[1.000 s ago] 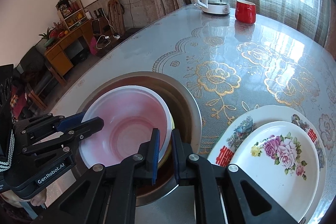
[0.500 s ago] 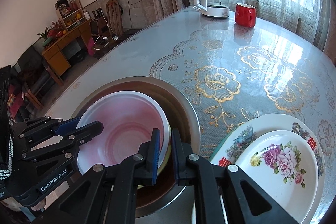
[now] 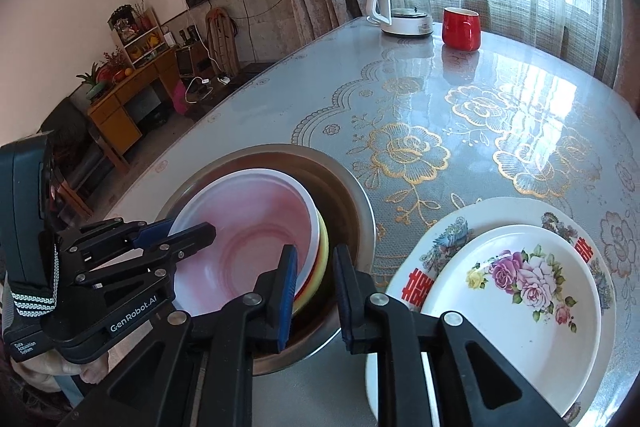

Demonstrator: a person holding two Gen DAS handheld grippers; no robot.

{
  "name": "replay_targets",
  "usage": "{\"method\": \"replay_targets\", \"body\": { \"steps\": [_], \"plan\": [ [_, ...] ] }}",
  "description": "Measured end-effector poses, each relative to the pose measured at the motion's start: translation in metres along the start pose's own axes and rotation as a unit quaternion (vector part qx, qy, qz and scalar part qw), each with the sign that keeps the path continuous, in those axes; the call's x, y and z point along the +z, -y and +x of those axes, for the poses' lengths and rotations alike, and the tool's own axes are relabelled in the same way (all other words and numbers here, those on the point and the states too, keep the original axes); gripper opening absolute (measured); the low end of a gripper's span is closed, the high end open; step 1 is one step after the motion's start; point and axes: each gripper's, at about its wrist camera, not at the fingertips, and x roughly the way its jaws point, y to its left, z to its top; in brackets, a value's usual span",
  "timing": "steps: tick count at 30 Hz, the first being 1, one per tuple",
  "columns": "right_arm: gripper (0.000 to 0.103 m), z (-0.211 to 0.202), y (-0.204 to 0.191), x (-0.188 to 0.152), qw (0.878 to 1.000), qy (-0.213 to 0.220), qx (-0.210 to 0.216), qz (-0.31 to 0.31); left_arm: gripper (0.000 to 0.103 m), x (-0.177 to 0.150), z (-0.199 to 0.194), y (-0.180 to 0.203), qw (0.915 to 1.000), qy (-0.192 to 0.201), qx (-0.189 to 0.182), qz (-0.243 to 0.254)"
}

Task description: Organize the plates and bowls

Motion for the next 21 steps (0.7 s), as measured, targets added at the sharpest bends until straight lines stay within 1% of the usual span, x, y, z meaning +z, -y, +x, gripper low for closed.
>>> {"method": "replay_targets", "body": {
  "steps": [1, 2, 8, 15, 19, 21],
  "plan": [
    [0.013, 0.001, -0.001, 0.000, 1.000, 0.001, -0.002, -0.004, 0.022, 0.000, 0.000, 0.000, 1.0000, 0.001, 0.000, 0.000],
    [0.011, 0.003, -0.003, 0.000, 1.000, 0.002, -0.003, -0.007, 0.022, 0.001, 0.000, 0.000, 1.0000, 0.001, 0.001, 0.001],
    [0.008, 0.012, -0.006, 0.006, 1.000, 0.011, -0.023, -0.018, 0.022, 0.003, -0.001, -0.001, 0.9999, 0.007, 0.007, -0.004],
    [0.008, 0.014, -0.002, 0.007, 1.000, 0.007, -0.018, -0.007, 0.022, 0.004, -0.001, 0.001, 0.9999, 0.009, 0.014, -0.001],
    [0.014, 0.011, 0.006, 0.006, 1.000, 0.008, -0.003, 0.017, 0.022, 0.004, -0.004, 0.000, 0.9998, 0.011, 0.012, -0.008],
    [0.015, 0.009, 0.009, 0.004, 1.000, 0.009, 0.003, 0.027, 0.022, 0.003, -0.006, -0.002, 0.9997, 0.015, 0.012, -0.012]
  ]
}}
